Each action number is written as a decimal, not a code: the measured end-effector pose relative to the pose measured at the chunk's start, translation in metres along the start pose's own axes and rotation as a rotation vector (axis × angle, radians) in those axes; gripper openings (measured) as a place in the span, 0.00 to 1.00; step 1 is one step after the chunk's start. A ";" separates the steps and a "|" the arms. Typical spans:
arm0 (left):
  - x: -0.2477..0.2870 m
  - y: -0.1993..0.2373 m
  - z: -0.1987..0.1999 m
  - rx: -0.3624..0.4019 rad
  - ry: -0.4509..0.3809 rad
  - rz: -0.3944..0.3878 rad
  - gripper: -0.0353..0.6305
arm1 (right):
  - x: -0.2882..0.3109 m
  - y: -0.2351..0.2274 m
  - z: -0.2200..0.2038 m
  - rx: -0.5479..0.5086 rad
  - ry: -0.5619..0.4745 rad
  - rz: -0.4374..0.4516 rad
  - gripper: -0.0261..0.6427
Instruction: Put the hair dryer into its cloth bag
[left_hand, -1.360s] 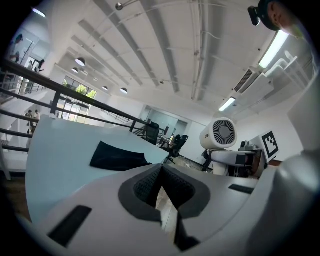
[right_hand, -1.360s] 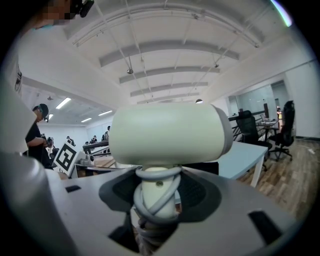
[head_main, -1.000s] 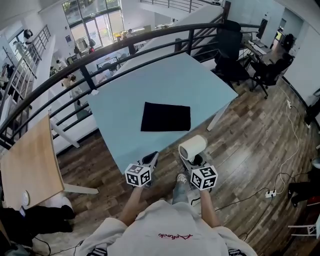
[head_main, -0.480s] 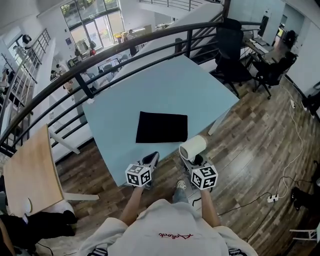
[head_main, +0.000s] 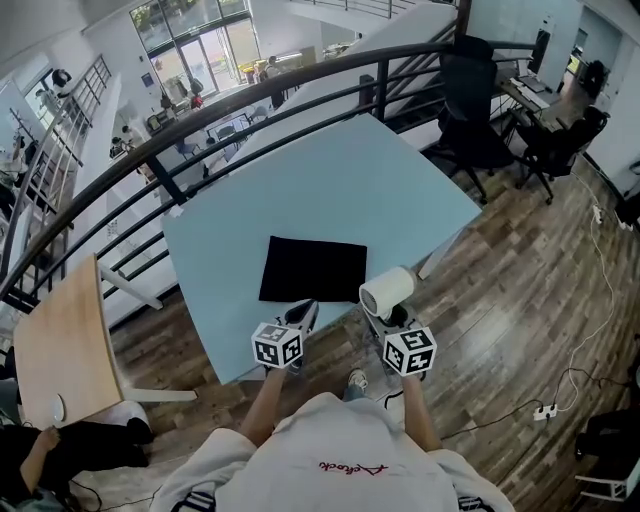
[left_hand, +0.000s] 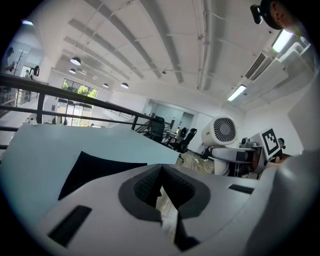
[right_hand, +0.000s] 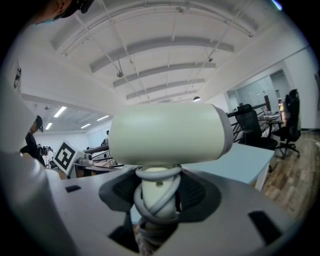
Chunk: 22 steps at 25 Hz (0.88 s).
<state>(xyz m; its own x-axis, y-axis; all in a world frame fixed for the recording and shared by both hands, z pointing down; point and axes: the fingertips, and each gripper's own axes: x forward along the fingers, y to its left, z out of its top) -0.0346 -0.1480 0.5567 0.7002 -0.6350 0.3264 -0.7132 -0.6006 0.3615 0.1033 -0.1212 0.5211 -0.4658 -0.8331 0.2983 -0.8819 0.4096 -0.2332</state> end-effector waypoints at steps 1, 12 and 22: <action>0.009 -0.003 0.002 0.002 0.001 0.003 0.06 | 0.000 -0.009 0.002 -0.001 -0.001 0.002 0.37; 0.070 -0.014 0.008 0.049 0.066 0.066 0.06 | 0.005 -0.077 0.021 0.017 -0.008 0.039 0.37; 0.123 -0.012 -0.014 0.044 0.150 0.072 0.06 | 0.020 -0.108 0.013 0.031 0.023 0.044 0.37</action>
<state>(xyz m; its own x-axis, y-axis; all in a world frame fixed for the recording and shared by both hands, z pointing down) 0.0609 -0.2124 0.6046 0.6420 -0.5997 0.4776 -0.7602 -0.5790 0.2947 0.1907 -0.1870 0.5402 -0.5057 -0.8058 0.3080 -0.8582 0.4336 -0.2747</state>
